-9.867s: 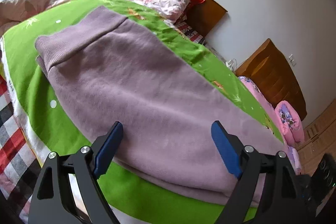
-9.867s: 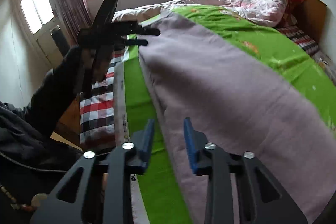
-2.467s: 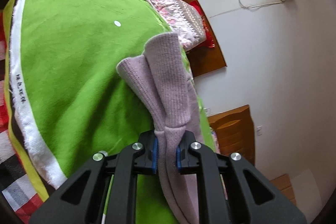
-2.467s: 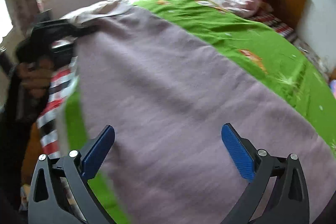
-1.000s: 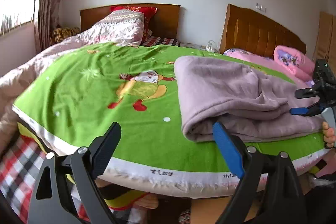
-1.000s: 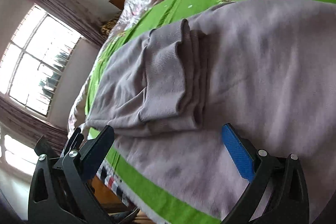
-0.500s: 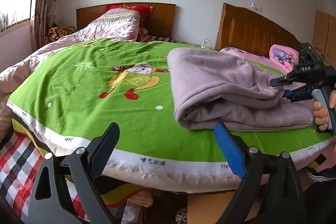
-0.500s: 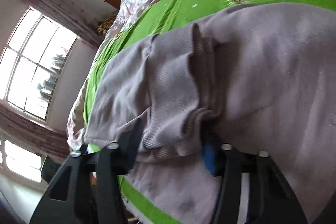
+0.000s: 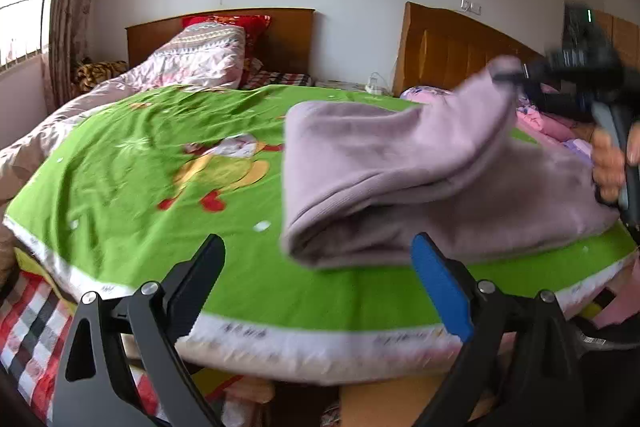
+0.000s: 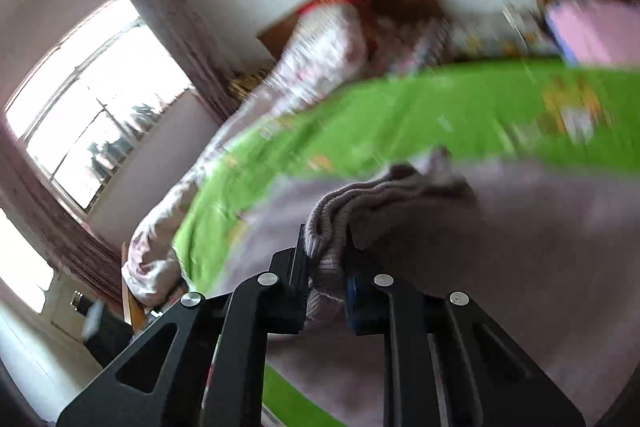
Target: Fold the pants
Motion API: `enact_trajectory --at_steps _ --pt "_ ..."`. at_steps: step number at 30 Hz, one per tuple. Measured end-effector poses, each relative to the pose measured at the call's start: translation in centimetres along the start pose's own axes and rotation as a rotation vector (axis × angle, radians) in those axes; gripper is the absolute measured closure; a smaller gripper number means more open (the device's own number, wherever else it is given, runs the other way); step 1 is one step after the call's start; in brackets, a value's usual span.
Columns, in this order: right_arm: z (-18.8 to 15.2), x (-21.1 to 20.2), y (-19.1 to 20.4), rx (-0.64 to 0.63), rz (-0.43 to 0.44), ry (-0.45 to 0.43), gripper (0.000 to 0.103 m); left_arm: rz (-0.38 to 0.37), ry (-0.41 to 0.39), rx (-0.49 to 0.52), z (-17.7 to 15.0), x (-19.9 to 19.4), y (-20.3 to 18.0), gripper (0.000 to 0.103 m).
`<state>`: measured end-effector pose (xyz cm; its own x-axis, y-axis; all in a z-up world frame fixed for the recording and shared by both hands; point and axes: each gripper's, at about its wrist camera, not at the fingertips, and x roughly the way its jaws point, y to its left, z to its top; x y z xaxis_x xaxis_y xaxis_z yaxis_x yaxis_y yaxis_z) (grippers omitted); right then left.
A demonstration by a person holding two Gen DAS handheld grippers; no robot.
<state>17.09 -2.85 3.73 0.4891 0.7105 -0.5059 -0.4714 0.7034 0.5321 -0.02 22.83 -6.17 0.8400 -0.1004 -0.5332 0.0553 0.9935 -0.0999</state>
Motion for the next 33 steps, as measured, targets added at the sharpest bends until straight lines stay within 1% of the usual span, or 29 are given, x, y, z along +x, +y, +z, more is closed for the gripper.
enact_trajectory --at_steps 2,4,6,7,8,9,10,11,13,14,15,16,17,18,19,20,21,23,24,28,30,31,33 --pt "1.7 0.0 3.0 -0.075 0.022 -0.031 0.086 -0.016 0.008 -0.032 1.0 1.1 -0.2 0.009" --pt "3.0 -0.4 5.5 -0.124 0.046 -0.066 0.087 0.0 0.015 -0.055 1.8 2.6 0.0 0.009" --pt "4.1 -1.5 7.2 -0.155 0.06 -0.122 0.087 0.059 0.04 -0.076 2.6 4.3 0.6 0.009" --pt "4.3 -2.1 7.4 -0.162 0.058 -0.145 0.088 0.103 0.057 -0.082 2.7 5.1 1.2 0.009" --pt "4.4 -2.9 7.4 -0.166 0.05 -0.171 0.088 0.17 0.088 -0.094 2.6 5.8 2.3 0.007" --pt "4.2 -3.6 6.9 -0.165 0.043 -0.181 0.089 0.177 0.1 -0.118 2.3 6.0 3.5 0.004" --pt "3.8 -4.2 6.1 -0.158 0.039 -0.183 0.09 0.113 0.094 -0.177 1.9 5.6 5.1 0.004" --pt "3.1 -4.5 5.3 -0.15 0.028 -0.179 0.091 0.07 0.095 -0.244 1.5 5.2 6.6 0.004" --pt "0.8 -5.0 2.7 -0.118 -0.008 -0.155 0.091 0.05 0.08 -0.293 1.2 4.5 7.9 0.004" --pt "-1.0 -5.0 0.8 -0.089 -0.044 -0.139 0.091 0.037 0.081 -0.284 1.1 4.4 8.1 0.004" --pt "-2.5 -4.6 -0.8 -0.054 -0.075 -0.112 0.091 0.045 0.086 -0.26 1.0 4.4 7.8 0.004" --pt "-4.7 -3.9 -3.5 0.001 -0.106 -0.056 0.091 0.058 0.089 -0.237 0.9 4.5 7.5 0.004" --pt "-6.8 -3.2 -5.9 0.056 -0.14 -0.005 0.091 0.079 0.093 -0.2 0.9 4.7 7.0 0.001" --pt "-8.4 -2.4 -7.6 0.096 -0.161 0.046 0.091 0.092 0.095 -0.164 0.8 5.0 6.5 0.001" --pt "-10.3 -1.5 -9.2 0.141 -0.16 0.101 0.091 0.118 0.092 -0.119 0.6 5.2 5.8 0.001" --pt "-11.0 -1.2 -9.8 0.177 -0.139 0.119 0.091 0.131 0.092 -0.101 0.5 5.4 5.7 0.001" --pt "-10.3 -2.1 -9.3 0.146 -0.135 0.08 0.091 0.138 0.092 -0.091 0.4 5.5 5.8 0.001" --pt "-9.5 -2.5 -7.9 0.069 -0.157 0.058 0.091 0.136 0.093 -0.09 0.5 5.5 5.9 0.001" --pt "-9.3 -2.5 -7.5 0.058 -0.156 0.056 0.091 0.135 0.098 -0.095 0.7 5.5 6.1 0.001" --pt "-10.1 -2.9 -7.0 0.08 -0.133 0.054 0.091 0.131 0.109 -0.112 0.8 5.5 6.4 0.001" --pt "-9.9 -2.8 -5.9 0.061 -0.142 0.05 0.091 0.124 0.106 -0.121 0.7 5.4 6.5 0.001" --pt "-10.1 -2.9 -6.1 0.05 -0.153 0.059 0.091 0.122 0.103 -0.121 0.7 5.4 6.6 0.001" --pt "-10.5 -2.6 -6.2 0.066 -0.161 0.078 0.091 0.124 0.099 -0.109 0.6 5.4 6.5 0.001"
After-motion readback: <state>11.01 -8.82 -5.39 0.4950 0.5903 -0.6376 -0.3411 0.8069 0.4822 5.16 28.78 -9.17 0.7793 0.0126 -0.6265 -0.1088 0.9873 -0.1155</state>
